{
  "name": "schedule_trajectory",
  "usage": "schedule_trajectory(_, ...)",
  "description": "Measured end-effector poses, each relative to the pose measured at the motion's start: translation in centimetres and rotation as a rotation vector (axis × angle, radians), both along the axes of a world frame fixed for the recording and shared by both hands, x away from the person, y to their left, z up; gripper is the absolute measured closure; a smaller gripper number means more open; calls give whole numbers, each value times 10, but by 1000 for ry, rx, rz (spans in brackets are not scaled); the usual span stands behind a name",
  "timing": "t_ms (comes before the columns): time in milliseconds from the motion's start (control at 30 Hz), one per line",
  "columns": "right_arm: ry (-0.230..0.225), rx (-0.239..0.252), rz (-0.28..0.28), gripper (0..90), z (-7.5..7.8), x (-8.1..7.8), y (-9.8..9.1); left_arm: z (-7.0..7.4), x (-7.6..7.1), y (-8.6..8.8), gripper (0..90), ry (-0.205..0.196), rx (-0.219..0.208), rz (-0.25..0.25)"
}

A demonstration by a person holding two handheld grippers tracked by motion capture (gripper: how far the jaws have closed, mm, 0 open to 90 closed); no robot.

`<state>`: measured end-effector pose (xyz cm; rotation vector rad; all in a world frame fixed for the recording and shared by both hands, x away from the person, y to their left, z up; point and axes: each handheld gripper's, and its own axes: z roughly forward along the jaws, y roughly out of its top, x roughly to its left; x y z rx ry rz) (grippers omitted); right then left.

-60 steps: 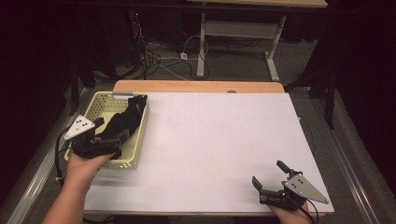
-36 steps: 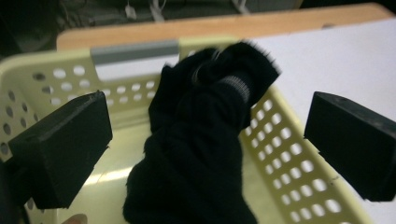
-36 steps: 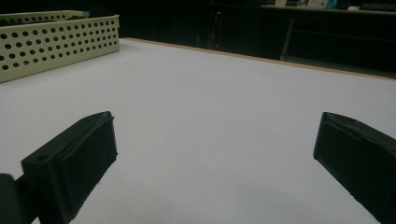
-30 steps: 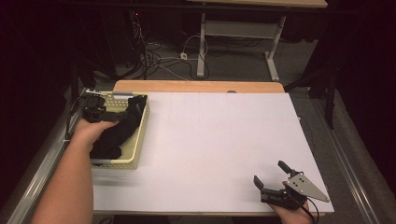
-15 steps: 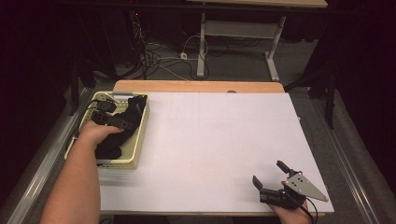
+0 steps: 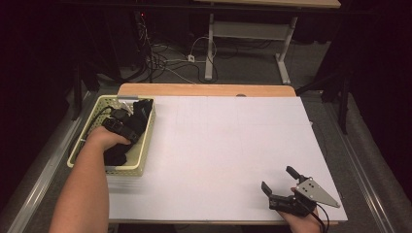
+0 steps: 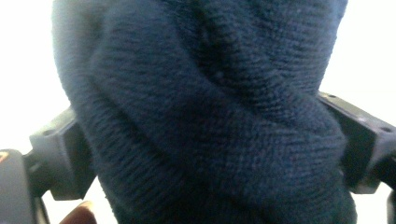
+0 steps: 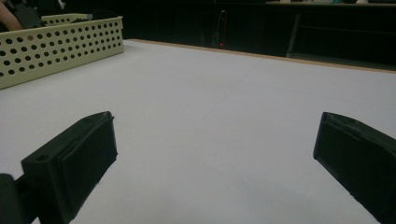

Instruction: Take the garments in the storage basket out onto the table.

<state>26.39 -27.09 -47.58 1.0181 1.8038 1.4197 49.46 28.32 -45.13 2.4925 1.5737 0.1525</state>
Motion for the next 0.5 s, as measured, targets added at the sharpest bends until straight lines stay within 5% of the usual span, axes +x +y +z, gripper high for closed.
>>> schedule_trajectory(100, 0, 3, -3, 3, 0, 1, -1, -2, 0, -3, 93, -14, 30, -12)
schedule_trajectory(367, -11, 17, -15, 4, 3, 0, -5, 5, -5, -3, 458, -69, 65, -28)
schedule_trajectory(500, -16, 9, -5, 4, 4, 0, -3, 11, -8, 0, 560, -85, 39, -28)
